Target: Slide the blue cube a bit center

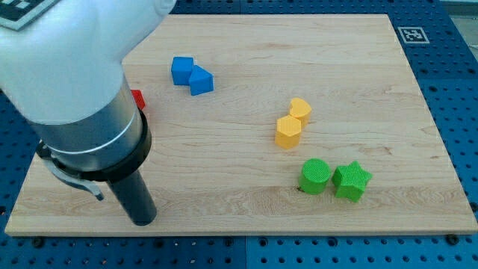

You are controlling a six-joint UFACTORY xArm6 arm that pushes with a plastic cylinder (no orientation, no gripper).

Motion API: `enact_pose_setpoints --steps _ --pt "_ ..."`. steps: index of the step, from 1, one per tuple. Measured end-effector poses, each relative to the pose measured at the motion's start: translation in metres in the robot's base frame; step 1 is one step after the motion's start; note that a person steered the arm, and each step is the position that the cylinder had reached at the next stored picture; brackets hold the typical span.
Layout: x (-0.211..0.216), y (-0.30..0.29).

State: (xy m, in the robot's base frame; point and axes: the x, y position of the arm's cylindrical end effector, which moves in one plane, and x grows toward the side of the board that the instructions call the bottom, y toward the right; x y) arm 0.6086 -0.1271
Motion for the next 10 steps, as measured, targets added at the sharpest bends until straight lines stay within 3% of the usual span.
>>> enact_pose_setpoints --steps 1,2,4,10 --pt "0.0 0.0" --pt "-0.028 0.015" --pt "-0.112 0.083" --pt "-0.227 -0.024"
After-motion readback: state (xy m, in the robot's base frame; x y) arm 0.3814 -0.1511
